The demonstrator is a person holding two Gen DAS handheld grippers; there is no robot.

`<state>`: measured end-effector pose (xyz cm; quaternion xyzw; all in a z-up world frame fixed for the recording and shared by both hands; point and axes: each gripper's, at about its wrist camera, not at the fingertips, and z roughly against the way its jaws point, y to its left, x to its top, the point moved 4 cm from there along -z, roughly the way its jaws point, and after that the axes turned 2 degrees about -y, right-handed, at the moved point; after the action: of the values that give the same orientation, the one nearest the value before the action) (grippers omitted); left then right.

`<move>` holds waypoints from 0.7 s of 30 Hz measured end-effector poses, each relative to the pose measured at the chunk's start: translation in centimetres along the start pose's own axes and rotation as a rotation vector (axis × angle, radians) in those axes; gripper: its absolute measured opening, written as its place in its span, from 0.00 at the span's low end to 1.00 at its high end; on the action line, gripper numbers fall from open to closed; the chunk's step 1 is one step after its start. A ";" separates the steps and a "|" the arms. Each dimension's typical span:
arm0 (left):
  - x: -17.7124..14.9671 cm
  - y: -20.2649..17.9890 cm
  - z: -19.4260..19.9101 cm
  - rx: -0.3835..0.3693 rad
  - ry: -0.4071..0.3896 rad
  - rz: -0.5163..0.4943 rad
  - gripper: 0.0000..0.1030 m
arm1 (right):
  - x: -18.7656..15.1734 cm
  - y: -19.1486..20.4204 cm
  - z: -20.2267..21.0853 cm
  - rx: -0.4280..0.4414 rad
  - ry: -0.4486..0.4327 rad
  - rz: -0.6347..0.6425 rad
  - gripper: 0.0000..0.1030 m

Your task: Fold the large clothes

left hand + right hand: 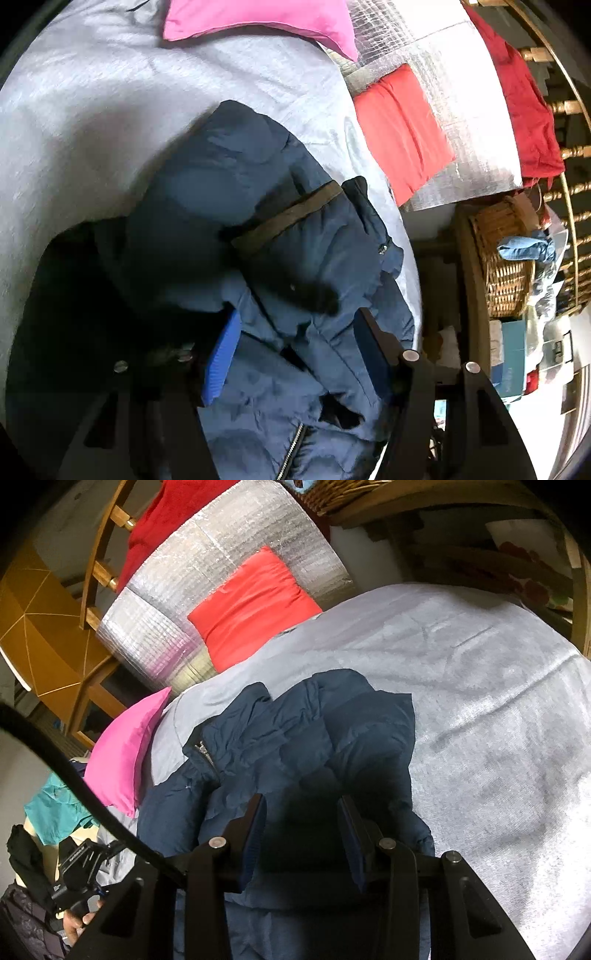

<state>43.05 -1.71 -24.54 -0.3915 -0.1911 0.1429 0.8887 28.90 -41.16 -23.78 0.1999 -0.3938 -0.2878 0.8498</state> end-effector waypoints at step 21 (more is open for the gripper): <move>-14.9 -20.8 0.3 -0.156 -0.133 -0.975 0.81 | 2.7 -4.9 3.0 -0.044 -0.082 -0.107 0.41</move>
<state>31.83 -21.08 -12.14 -0.3118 -0.4183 -0.2793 0.8061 26.34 -46.91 -23.19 0.1902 -0.4104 -0.3494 0.8206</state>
